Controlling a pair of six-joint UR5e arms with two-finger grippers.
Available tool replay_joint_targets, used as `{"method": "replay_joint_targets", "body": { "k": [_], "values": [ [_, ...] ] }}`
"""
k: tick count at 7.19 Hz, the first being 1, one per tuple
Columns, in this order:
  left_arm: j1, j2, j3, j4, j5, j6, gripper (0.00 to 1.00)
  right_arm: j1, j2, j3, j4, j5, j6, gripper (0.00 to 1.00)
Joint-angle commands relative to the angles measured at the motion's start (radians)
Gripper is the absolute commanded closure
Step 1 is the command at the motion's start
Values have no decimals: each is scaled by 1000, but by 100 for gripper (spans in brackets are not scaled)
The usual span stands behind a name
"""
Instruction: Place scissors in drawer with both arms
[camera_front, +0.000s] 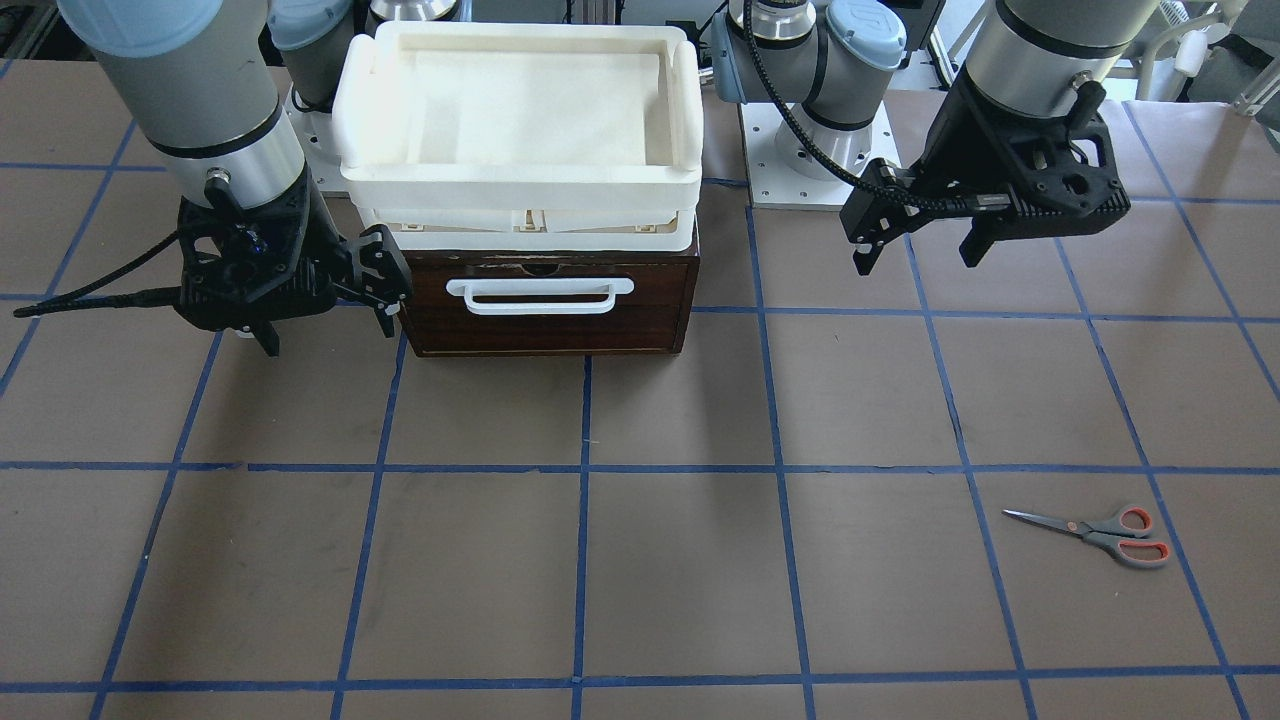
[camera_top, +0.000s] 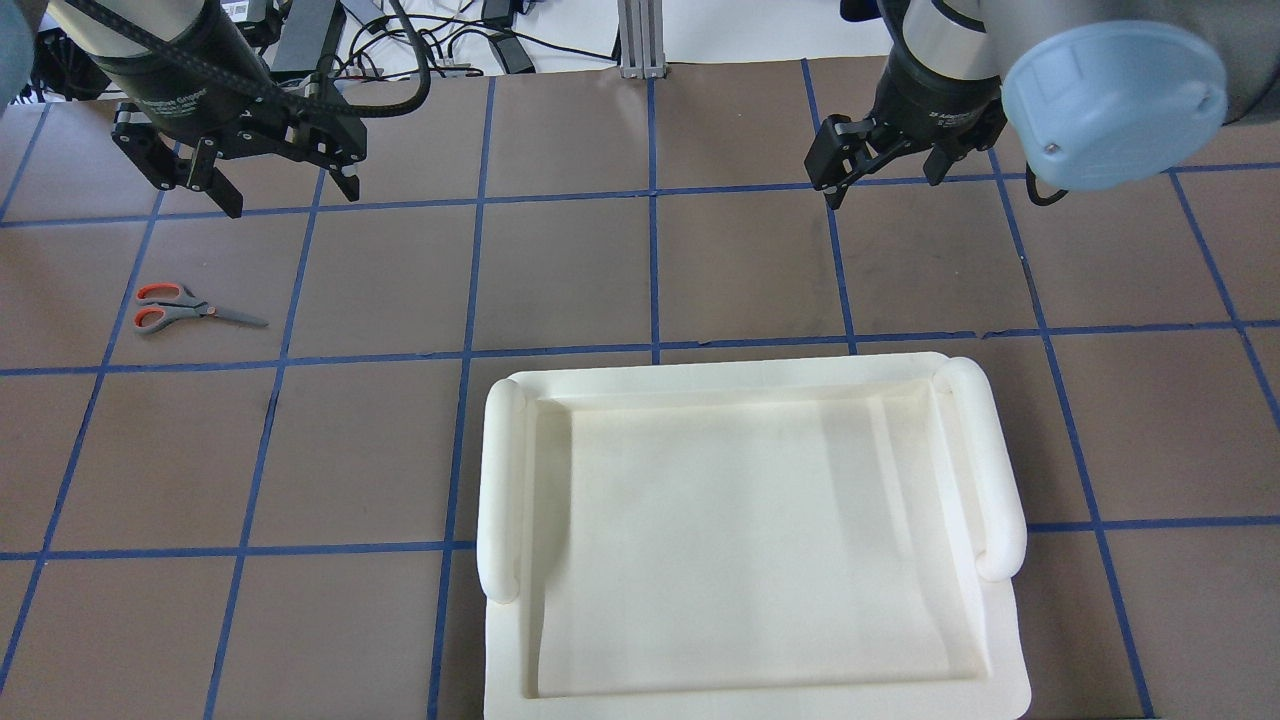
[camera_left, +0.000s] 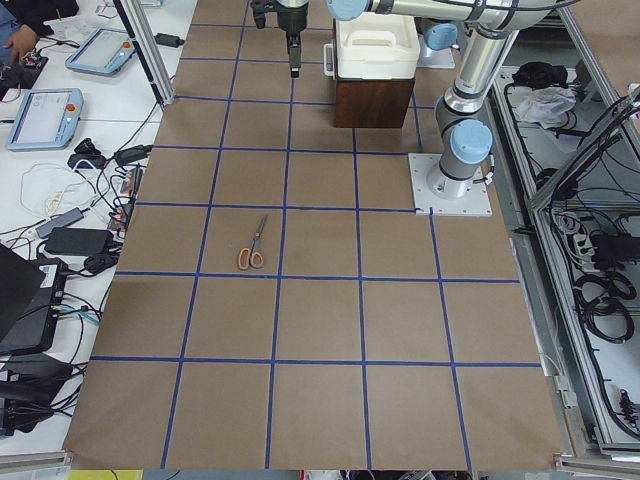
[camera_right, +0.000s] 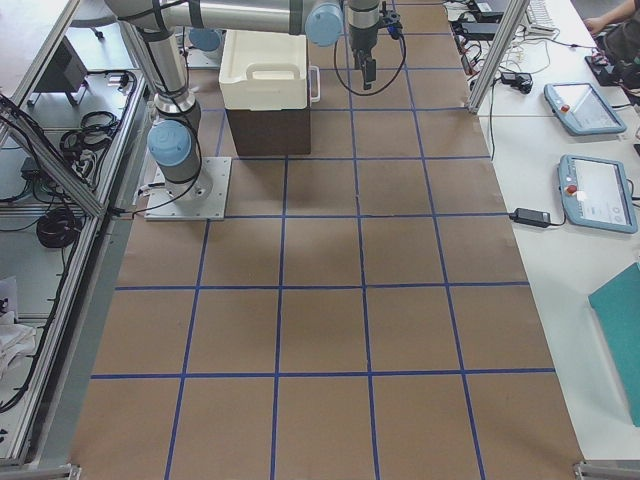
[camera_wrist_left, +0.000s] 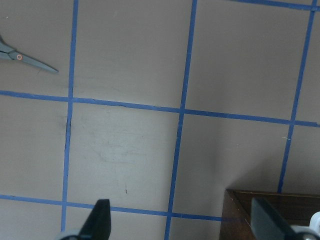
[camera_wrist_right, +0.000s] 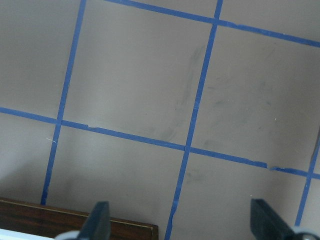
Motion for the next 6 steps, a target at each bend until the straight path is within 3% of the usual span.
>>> {"method": "replay_joint_targets", "body": {
  "k": [1,3,4,5,6],
  "values": [
    [10,5,-12,-12,4,9,0,52,23,2,-17,3,-225,0],
    [131,-21,-23,-6,-3,236,0,66,96,3,-87,6,-286,0],
    [197,-47,-55,5,-2,372,0,70,118,-2,-217,38,-277,0],
    [238,-86,-106,112,8,470,0,78,122,1,-265,202,-294,0],
    [278,-131,-168,220,9,603,0,81,124,9,-253,280,-297,0]
  ]
}}
